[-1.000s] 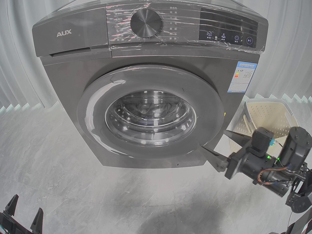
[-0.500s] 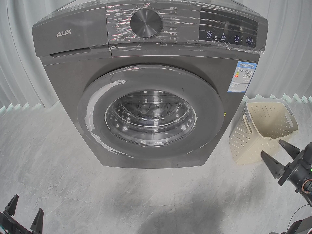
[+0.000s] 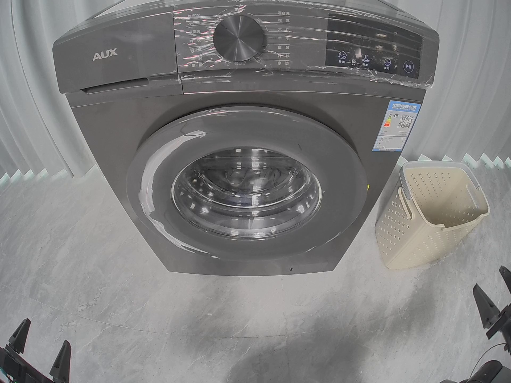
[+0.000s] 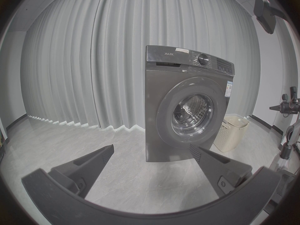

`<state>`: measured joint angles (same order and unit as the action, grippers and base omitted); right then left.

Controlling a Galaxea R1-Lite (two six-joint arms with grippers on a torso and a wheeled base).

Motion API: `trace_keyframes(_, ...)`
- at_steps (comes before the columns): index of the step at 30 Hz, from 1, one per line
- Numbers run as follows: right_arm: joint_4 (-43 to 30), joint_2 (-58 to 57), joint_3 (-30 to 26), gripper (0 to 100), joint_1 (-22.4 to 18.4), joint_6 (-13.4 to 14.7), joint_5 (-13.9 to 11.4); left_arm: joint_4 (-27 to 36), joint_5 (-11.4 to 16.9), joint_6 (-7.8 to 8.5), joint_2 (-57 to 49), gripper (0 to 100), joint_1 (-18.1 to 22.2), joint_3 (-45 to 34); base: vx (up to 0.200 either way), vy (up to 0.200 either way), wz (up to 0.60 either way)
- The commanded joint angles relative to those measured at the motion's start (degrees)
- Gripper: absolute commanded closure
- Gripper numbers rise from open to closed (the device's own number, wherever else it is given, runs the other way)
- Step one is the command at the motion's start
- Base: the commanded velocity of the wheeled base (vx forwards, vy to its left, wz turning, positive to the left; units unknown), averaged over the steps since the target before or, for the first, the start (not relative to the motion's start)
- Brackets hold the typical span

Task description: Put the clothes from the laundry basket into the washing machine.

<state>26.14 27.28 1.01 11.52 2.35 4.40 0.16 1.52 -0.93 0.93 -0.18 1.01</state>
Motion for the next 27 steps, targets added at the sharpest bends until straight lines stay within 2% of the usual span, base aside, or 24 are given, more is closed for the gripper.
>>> trace_keyframes(1, -14.0, -22.2, -1.0, 0, -6.6, -1.5, -1.5, 0.0, 0.0, -0.13, -0.9, 0, 0.0, -0.9, 0.0, 0.0, 0.0)
trace_keyframes(4, -17.5, -25.1, -1.0, 0, -10.0, -1.6, -3.2, 0.0, 0.0, -0.04, -0.9, 0, 0.0, -0.9, 0.0, 0.0, 0.0)
trace_keyframes(5, -20.7, -27.3, -1.0, 0, -11.7, -1.6, -5.0, 0.0, 0.0, -0.13, -0.9, 0, 0.0, -0.9, 0.0, 0.0, 0.0)
trace_keyframes(6, -22.4, -27.3, -1.0, 0, -11.7, -1.4, -5.4, 0.0, 0.0, -0.13, -0.9, 0, 0.0, -0.9, 0.0, 0.0, 0.0)
trace_keyframes(11, -22.0, -27.3, -1.0, 0, -11.5, -1.1, -3.3, 0.0, -0.1, -0.48, -0.9, 0, 0.0, -0.9, 0.0, 0.0, 0.0)
trace_keyframes(13, -24.6, -27.3, -1.0, 0, -11.5, -0.4, -1.7, 0.0, -0.1, -0.48, -0.9, 0, 0.0, -0.9, 0.0, 0.0, 0.0)
trace_keyframes(22, -26.1, -27.3, -1.0, 0, -11.4, -1.3, -3.4, 0.0, -0.1, -0.57, -0.9, 0, 0.0, -0.9, 0.0, 0.0, 0.0)
trace_keyframes(24, -26.0, -27.3, -1.0, 0, -11.6, -2.4, -3.5, 0.0, -0.1, -0.3, -0.9, 0, 0.0, -0.9, 0.0, 0.0, 0.0)
trace_keyframes(27, -26.0, -27.3, -1.0, 0, -11.5, -1.6, -3.6, 0.0, -0.2, -0.66, -0.9, 0, 0.0, -0.9, 0.0, 0.0, 0.0)
